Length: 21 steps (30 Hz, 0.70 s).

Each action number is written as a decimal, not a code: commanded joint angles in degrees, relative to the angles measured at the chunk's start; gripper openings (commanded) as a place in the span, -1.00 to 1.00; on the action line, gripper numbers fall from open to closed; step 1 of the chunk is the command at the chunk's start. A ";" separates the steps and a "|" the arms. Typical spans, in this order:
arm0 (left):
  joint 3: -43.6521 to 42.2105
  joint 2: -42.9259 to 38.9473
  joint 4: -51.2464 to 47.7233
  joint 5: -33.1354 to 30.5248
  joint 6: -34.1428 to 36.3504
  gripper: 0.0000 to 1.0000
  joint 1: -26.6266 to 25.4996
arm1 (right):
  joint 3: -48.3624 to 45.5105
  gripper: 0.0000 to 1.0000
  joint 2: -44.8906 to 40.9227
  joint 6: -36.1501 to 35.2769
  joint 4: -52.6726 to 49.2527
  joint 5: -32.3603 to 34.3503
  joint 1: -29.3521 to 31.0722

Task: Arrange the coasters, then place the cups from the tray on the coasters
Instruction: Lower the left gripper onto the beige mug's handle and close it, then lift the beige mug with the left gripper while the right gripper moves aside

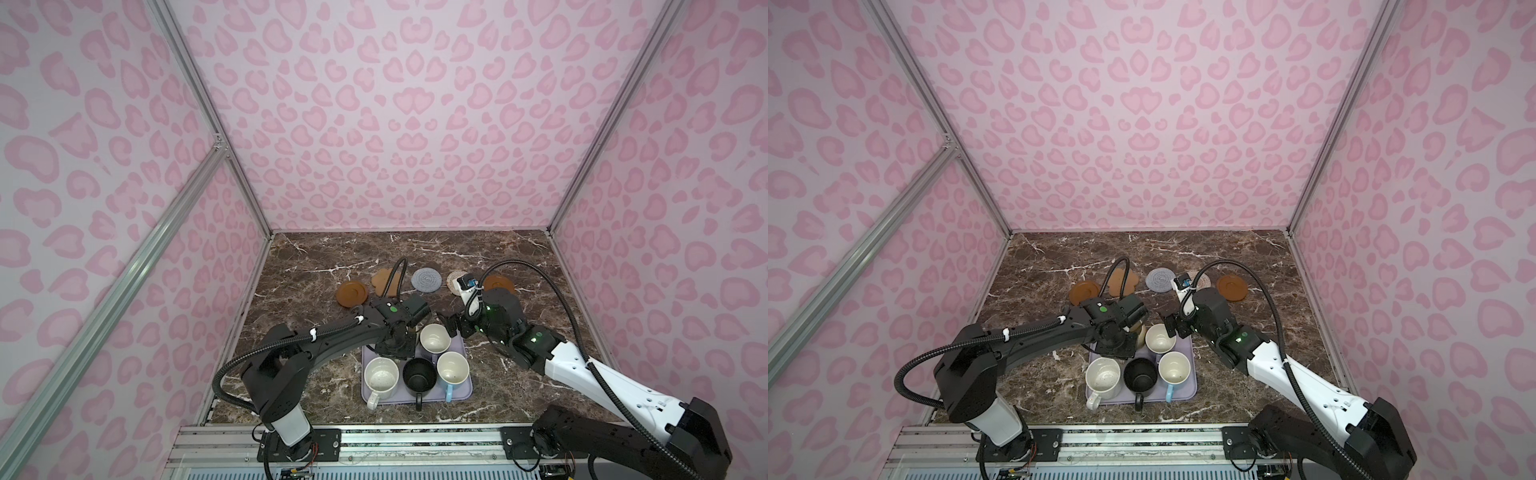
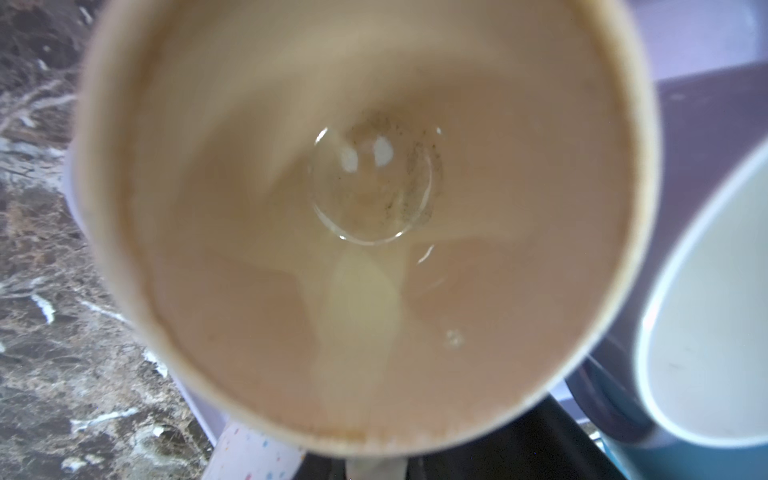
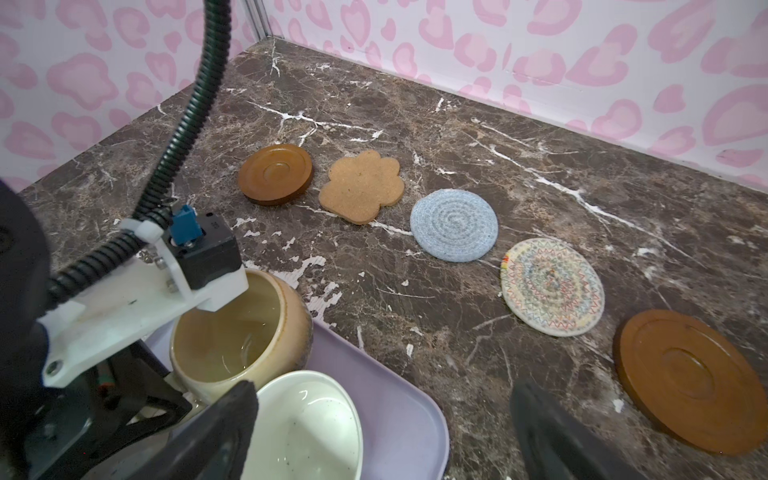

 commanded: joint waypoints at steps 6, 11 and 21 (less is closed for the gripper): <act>-0.41 -2.57 0.68 -2.38 -0.66 -0.98 -0.11 | 0.39 0.92 0.37 0.20 0.45 -0.98 0.02; -0.14 -2.63 -0.89 -4.35 -0.21 -0.98 -0.07 | -0.16 0.92 0.01 0.37 1.59 -1.17 0.05; -0.44 -5.02 -1.02 -8.23 -0.81 -0.98 -0.09 | -0.14 0.92 0.59 0.46 2.00 -1.41 0.04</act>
